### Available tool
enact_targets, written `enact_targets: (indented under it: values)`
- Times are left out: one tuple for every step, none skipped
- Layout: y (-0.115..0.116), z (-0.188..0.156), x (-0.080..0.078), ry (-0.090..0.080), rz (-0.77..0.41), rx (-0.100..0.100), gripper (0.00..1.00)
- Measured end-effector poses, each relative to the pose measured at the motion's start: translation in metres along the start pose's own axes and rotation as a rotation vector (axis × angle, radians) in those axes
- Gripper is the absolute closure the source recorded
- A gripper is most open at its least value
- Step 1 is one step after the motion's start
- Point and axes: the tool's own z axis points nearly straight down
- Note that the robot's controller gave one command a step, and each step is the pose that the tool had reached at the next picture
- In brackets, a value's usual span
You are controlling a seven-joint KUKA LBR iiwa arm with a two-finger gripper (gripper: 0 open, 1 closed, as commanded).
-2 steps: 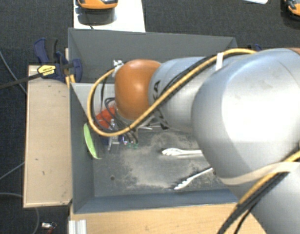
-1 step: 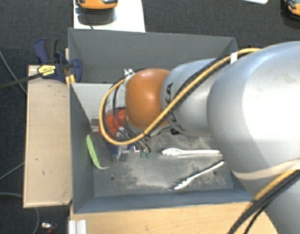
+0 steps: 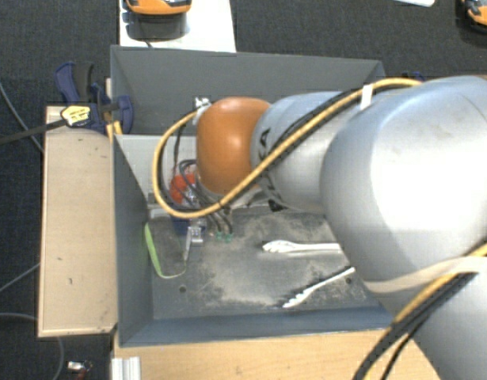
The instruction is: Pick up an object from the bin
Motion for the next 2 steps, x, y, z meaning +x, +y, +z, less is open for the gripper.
enact_targets:
  values:
    - [0.0002,0.0,0.0,0.0,-0.001,0.0,0.0]
    - [-0.0023,-0.0002,0.0024,0.001,-0.017,-0.001,0.0]
